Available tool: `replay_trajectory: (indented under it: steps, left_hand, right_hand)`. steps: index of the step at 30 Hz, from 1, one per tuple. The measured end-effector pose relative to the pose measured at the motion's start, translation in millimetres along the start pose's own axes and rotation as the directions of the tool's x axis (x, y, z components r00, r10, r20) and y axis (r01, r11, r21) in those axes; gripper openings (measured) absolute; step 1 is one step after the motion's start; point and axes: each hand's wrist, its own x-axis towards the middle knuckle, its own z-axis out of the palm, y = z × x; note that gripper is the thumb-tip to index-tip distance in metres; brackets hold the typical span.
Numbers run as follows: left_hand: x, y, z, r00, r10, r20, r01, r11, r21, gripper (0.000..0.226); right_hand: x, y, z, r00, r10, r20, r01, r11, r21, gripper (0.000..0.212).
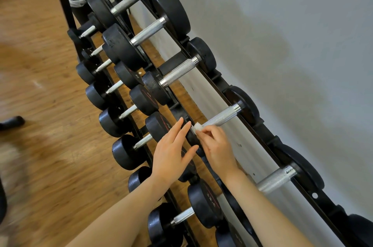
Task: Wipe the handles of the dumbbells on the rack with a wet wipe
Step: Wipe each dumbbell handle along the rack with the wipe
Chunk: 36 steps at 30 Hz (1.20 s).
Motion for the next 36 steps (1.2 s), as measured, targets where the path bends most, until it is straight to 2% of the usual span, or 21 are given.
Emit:
replay_trajectory:
  steps: [3, 6, 8, 10, 11, 12, 14, 16, 18, 21, 23, 26, 27, 31, 36]
  left_hand:
    - [0, -1, 0, 1.000, 0.005, -0.002, -0.005, 1.000, -0.009, 0.068]
    - [0, 0, 1, 1.000, 0.008, -0.006, -0.008, 1.000, -0.010, 0.068]
    - [0, -1, 1, 1.000, 0.011, -0.008, -0.011, 1.000, 0.001, 0.067]
    - [0, -2, 0, 1.000, 0.017, -0.008, -0.017, 1.000, 0.014, 0.067]
    - [1, -2, 0, 1.000, 0.021, -0.005, -0.021, 1.000, 0.020, 0.067]
    - [1, -2, -1, 1.000, 0.024, -0.002, -0.024, 0.999, 0.027, 0.068]
    - [2, -2, -2, 1.000, 0.020, 0.005, -0.020, 0.999, 0.039, 0.068]
    - [2, -2, -2, 1.000, 0.016, 0.008, -0.016, 0.999, 0.041, 0.069]
    - [1, -2, -2, 1.000, 0.023, -0.001, -0.023, 0.999, 0.039, 0.068]
    - [1, -2, -1, 1.000, 0.028, -0.011, -0.027, 0.999, 0.038, 0.068]
    - [1, -2, -2, 1.000, 0.028, -0.013, -0.028, 0.999, 0.040, 0.068]
    - [1, -1, -3, 1.000, 0.027, -0.011, -0.027, 0.999, 0.037, 0.068]
    - [1, -1, -3, 1.000, 0.024, -0.007, -0.023, 0.999, 0.037, 0.069]
    - [1, 0, -3, 1.000, 0.023, -0.012, -0.023, 0.999, 0.034, 0.069]
    - [0, 2, -4, 1.000, 0.015, 0.003, -0.015, 1.000, 0.019, 0.072]
  right_hand:
    - [4, 8, -6, 1.000, -0.026, 0.012, 0.026, 1.000, 0.008, 0.028]
    - [5, 11, -9, 0.993, 0.087, -0.080, -0.084, 0.996, 0.043, 0.020]
    - [2, 4, -6, 0.990, 0.122, -0.066, -0.116, 0.989, 0.089, 0.024]
    - [-3, 1, -3, 0.999, 0.040, 0.006, -0.041, 0.996, 0.077, 0.035]
    - [-3, 3, -3, 1.000, 0.012, 0.010, -0.013, 0.997, 0.075, 0.033]
    - [-2, 7, -4, 0.999, 0.048, -0.012, -0.046, 0.995, 0.092, 0.026]
    - [1, 12, -8, 0.969, 0.229, -0.092, -0.210, 0.962, 0.177, 0.015]
    - [2, 9, -10, 0.936, 0.307, -0.174, -0.275, 0.943, 0.186, 0.017]
    - [0, 4, -9, 0.956, 0.245, -0.165, -0.221, 0.964, 0.149, 0.018]
    - [-2, 3, -6, 0.992, 0.107, -0.060, -0.101, 0.990, 0.099, 0.022]
    - [2, 8, -8, 0.981, 0.172, -0.092, -0.160, 0.979, 0.126, 0.023]
    - [6, 14, -14, 0.899, 0.363, -0.245, -0.318, 0.926, 0.204, 0.021]
    - [7, 14, -14, 0.889, 0.374, -0.265, -0.326, 0.922, 0.208, 0.020]
    - [6, 14, -13, 0.945, 0.278, -0.171, -0.249, 0.953, 0.172, 0.020]
    - [9, 18, -21, 0.884, 0.361, -0.297, -0.324, 0.931, 0.167, 0.018]
